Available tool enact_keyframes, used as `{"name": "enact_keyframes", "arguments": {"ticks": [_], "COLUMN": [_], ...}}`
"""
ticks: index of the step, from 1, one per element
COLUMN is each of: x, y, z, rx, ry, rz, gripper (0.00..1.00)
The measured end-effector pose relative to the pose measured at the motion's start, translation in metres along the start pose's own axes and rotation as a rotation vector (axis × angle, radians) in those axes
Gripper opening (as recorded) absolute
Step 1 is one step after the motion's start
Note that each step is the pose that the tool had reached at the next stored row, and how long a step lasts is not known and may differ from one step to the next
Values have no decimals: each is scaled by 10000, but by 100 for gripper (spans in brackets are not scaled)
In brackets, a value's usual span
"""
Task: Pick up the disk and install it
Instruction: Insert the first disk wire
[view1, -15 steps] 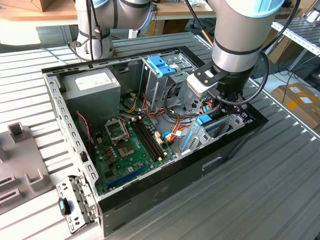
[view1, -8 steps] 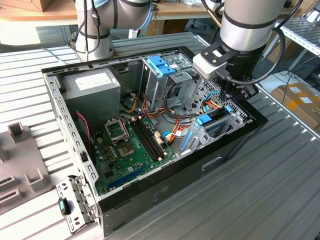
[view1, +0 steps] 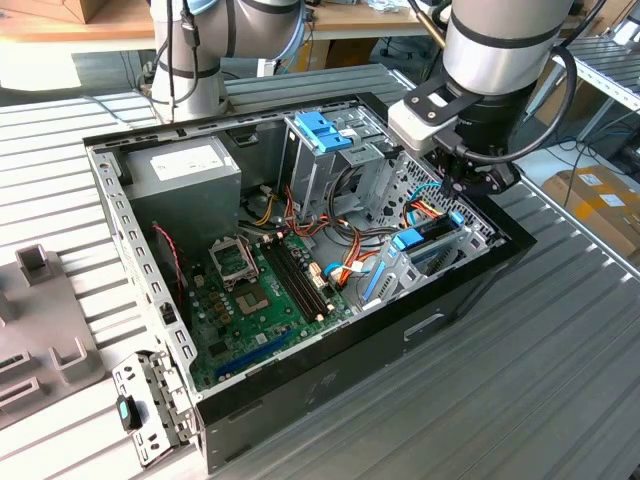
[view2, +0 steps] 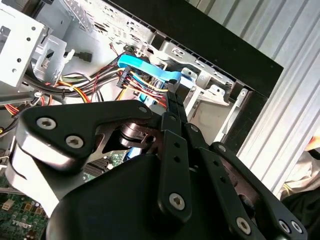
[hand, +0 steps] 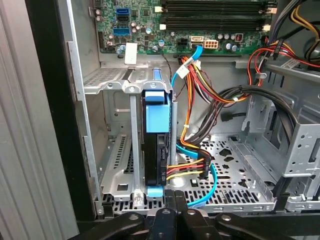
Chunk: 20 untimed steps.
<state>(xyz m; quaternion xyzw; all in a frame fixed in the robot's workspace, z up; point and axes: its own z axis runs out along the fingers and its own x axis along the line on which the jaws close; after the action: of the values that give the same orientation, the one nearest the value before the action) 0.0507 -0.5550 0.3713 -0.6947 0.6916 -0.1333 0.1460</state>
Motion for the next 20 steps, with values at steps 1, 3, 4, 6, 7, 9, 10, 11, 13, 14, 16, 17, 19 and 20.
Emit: {"name": "enact_keyframes", "arguments": {"ticks": [1, 3, 4, 6, 7, 9, 10, 11, 13, 14, 16, 17, 19, 20], "x": [0, 0, 0, 0, 0, 1, 1, 1, 1, 1, 1, 1, 1, 1], "y": [1, 2, 3, 4, 5, 7, 7, 8, 10, 11, 13, 13, 16, 17], "z": [1, 5, 8, 11, 13, 17, 19, 21, 26, 28, 32, 34, 39, 41], "rx": [-94, -386, -545, -869, -1033, -1348, -1510, -1674, -2171, -2353, -2734, -2931, -3489, -3654], "ry": [0, 1, 0, 0, -1, -1, -1, -2, -1, -1, -3, -2, -3, -3], "rz": [1, 7, 10, 15, 18, 25, 28, 30, 39, 42, 50, 53, 64, 67], "gripper": [11, 11, 11, 11, 11, 11, 11, 11, 11, 11, 11, 11, 11, 11]}}
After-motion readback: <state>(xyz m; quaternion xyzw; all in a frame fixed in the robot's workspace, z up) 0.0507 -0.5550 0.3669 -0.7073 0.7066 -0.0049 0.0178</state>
